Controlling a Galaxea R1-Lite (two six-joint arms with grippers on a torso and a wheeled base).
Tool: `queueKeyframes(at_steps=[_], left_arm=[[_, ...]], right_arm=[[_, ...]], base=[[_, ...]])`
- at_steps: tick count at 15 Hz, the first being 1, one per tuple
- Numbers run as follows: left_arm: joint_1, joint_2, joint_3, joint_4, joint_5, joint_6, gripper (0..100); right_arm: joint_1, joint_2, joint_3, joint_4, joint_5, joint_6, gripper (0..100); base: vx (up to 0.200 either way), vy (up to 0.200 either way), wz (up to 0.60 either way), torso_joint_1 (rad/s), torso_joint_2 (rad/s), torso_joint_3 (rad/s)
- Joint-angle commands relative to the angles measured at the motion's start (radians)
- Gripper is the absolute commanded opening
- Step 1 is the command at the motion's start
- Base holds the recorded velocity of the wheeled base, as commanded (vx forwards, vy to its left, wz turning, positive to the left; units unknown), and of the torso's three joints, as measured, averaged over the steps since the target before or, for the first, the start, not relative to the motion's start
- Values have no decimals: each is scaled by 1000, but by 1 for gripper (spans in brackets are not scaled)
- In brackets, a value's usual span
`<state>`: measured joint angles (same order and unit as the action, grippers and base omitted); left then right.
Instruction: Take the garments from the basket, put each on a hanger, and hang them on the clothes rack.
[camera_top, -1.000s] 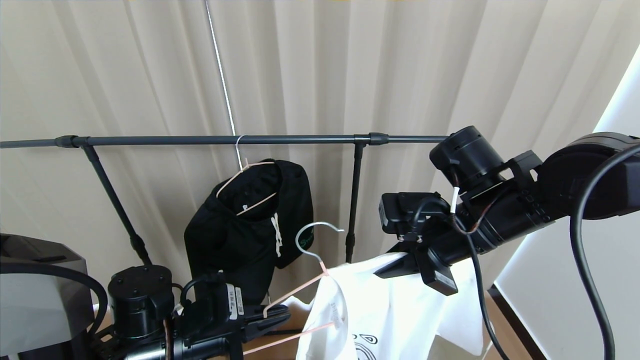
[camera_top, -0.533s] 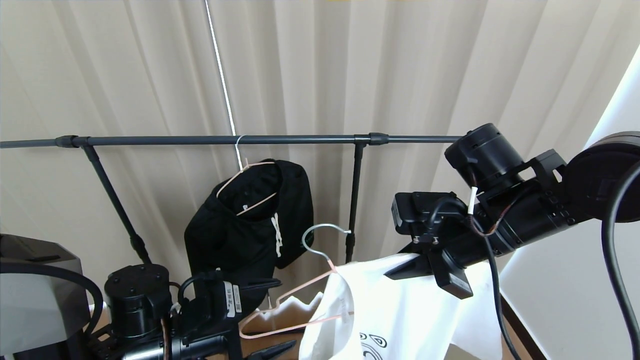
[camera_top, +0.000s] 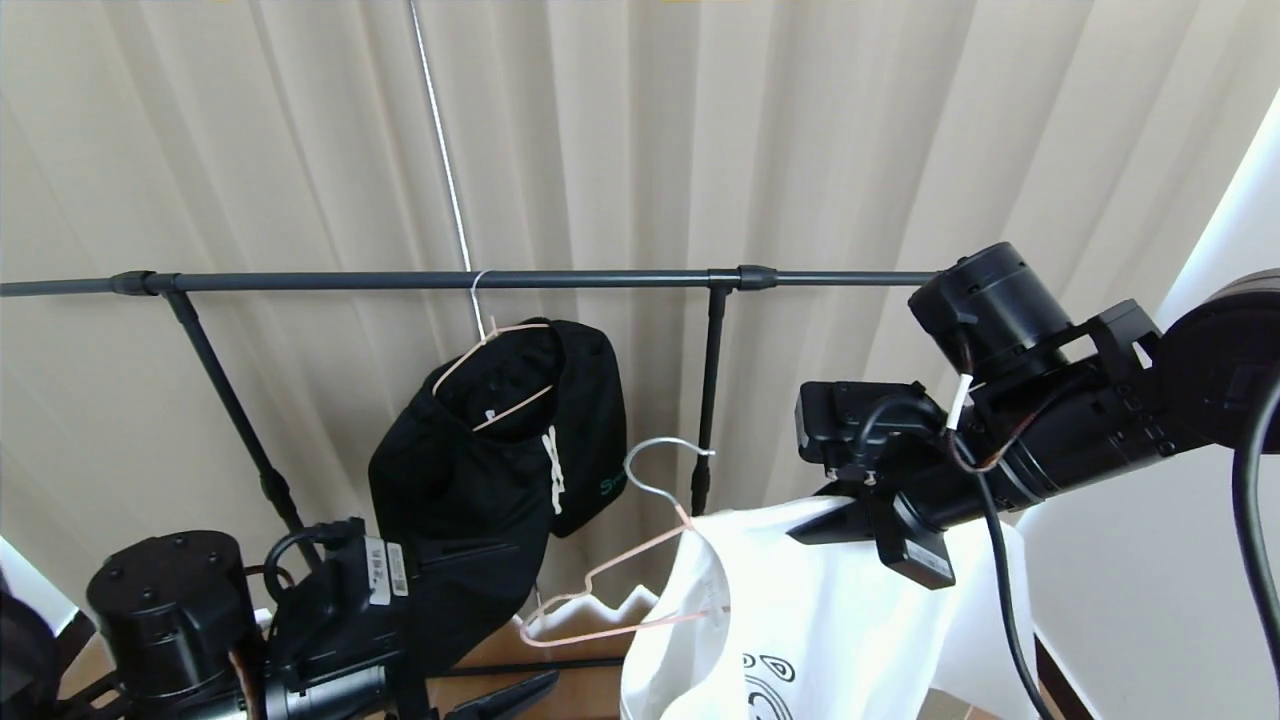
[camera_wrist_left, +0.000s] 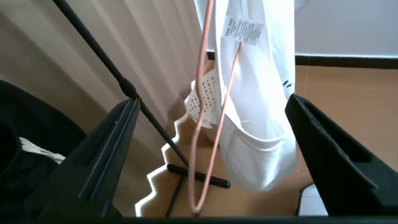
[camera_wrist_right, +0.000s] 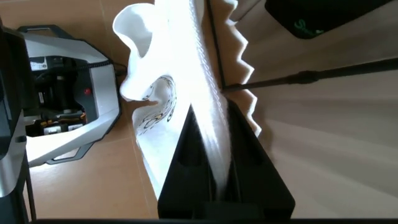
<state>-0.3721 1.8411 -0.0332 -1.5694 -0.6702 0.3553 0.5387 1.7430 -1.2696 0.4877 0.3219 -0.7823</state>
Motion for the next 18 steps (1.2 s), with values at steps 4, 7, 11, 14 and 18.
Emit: queueKeyframes(at_steps=[4,7,11,14,18], left_arm=[[71,-82,32,-1,130,-185,100],[59,-17,-28,-1,301,-222,100],[-13,-20,-148,212,455,-285,100],[-74,-20,-297,451,601,-369,100],[-148,-40,-499,827,729,-460,100]], right_arm=[[-31,-46,228,-354,-92,35,0],[3,-72,401,-666,-216,92,0],[40,-48,587,-1025,-290,143,0],[63,29,651,-1278,-320,206,0],[67,116,644,-1454,-377,242,0]], base=[[0,0,0,0,0,0],[0,0,0,0,0,0],[0,0,0,0,0,0],[0,0,0,0,0,0],[0,0,0,0,0,0]])
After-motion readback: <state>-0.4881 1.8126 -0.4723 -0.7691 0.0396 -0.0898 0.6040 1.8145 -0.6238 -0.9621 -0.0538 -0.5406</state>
